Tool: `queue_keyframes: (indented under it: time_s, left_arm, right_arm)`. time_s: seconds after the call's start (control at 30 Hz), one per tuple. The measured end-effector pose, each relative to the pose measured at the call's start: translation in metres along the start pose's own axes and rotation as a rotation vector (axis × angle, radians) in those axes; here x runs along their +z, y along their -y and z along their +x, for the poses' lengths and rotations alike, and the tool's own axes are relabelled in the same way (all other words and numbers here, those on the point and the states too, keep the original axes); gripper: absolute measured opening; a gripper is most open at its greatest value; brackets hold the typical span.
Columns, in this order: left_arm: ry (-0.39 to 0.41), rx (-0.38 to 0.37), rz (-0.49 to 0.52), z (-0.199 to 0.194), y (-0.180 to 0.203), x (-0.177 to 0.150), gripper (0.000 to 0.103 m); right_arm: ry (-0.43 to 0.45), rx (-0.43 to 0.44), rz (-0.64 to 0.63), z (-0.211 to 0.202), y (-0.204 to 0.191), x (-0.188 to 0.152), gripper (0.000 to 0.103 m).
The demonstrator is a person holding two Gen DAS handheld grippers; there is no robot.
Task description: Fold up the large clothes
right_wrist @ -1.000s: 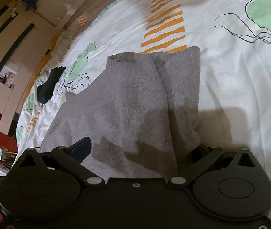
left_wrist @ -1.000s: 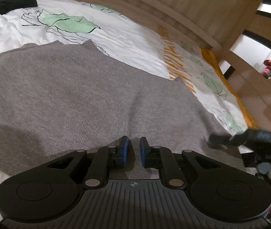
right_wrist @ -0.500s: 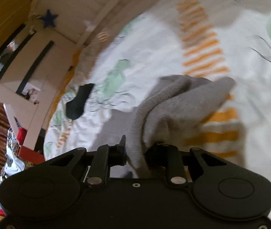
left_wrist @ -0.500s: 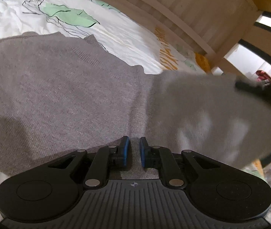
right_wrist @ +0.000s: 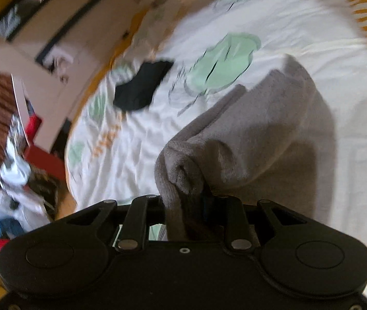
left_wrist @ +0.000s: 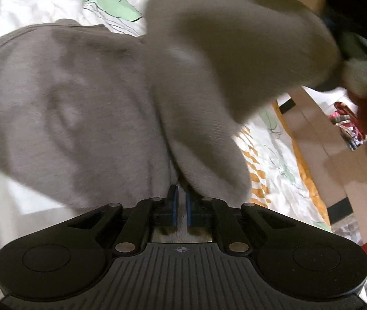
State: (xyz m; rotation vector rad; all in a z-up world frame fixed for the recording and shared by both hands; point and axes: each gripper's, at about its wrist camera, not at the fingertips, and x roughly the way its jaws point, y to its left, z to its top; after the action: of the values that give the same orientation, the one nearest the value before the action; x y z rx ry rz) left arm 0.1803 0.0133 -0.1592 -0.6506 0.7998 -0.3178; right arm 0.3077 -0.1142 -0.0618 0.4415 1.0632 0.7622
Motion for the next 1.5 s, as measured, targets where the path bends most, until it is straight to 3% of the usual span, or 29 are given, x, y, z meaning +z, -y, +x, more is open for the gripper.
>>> queue_keyframes:
  time_s: [0.17,0.3,0.5,0.53,0.57,0.63,0.77,0.87,0.93,1.03,1.17,1.3,1.5]
  left_arm:
    - [-0.009,0.003,0.001,-0.016,-0.005,-0.002,0.008]
    - [-0.035,0.023,0.008,-0.024,-0.007,-0.006,0.01]
    - [-0.079,0.029,0.026,-0.037,-0.009,-0.012,0.011]
    - [-0.08,0.027,0.038,-0.041,-0.008,-0.012,0.015]
    - [-0.079,0.024,0.046,-0.044,-0.008,-0.011,0.025]
    - [-0.073,0.014,0.054,-0.053,-0.008,-0.01,0.029]
    - [-0.021,0.021,0.045,-0.072,-0.014,-0.006,0.032]
    - [0.057,0.027,-0.042,-0.084,-0.024,0.001,0.043]
    - [0.11,0.035,-0.083,-0.089,-0.032,0.008,0.044]
    - [0.159,0.064,-0.098,-0.09,-0.036,0.018,0.045]
    - [0.152,0.083,-0.158,-0.094,-0.051,0.028,0.049]
    - [0.182,0.099,-0.225,-0.1,-0.059,0.026,0.049]
    - [0.26,0.157,-0.229,-0.102,-0.064,0.034,0.045]
  right_arm:
    - [-0.108,-0.068,-0.087,0.053,-0.028,-0.014,0.034]
    - [-0.147,-0.095,-0.141,0.074,-0.043,-0.022,0.049]
    - [-0.12,0.102,-0.111,0.056,-0.053,-0.023,0.05]
    - [-0.098,0.127,-0.117,0.046,-0.056,-0.022,0.05]
    - [-0.075,0.145,-0.115,0.035,-0.057,-0.02,0.051]
    - [-0.02,0.149,-0.116,0.009,-0.052,-0.019,0.055]
    - [0.085,0.047,-0.157,-0.035,-0.031,-0.027,0.055]
    - [0.132,-0.046,-0.182,-0.061,-0.01,-0.047,0.055]
    - [0.146,-0.099,-0.194,-0.071,0.003,-0.065,0.055]
    - [0.155,-0.182,-0.243,-0.075,0.013,-0.097,0.055]
    - [0.157,-0.241,-0.32,-0.073,0.013,-0.132,0.055]
    - [0.16,-0.28,-0.391,-0.067,0.005,-0.153,0.055]
    - [0.157,-0.356,-0.499,-0.049,-0.003,-0.171,0.055]
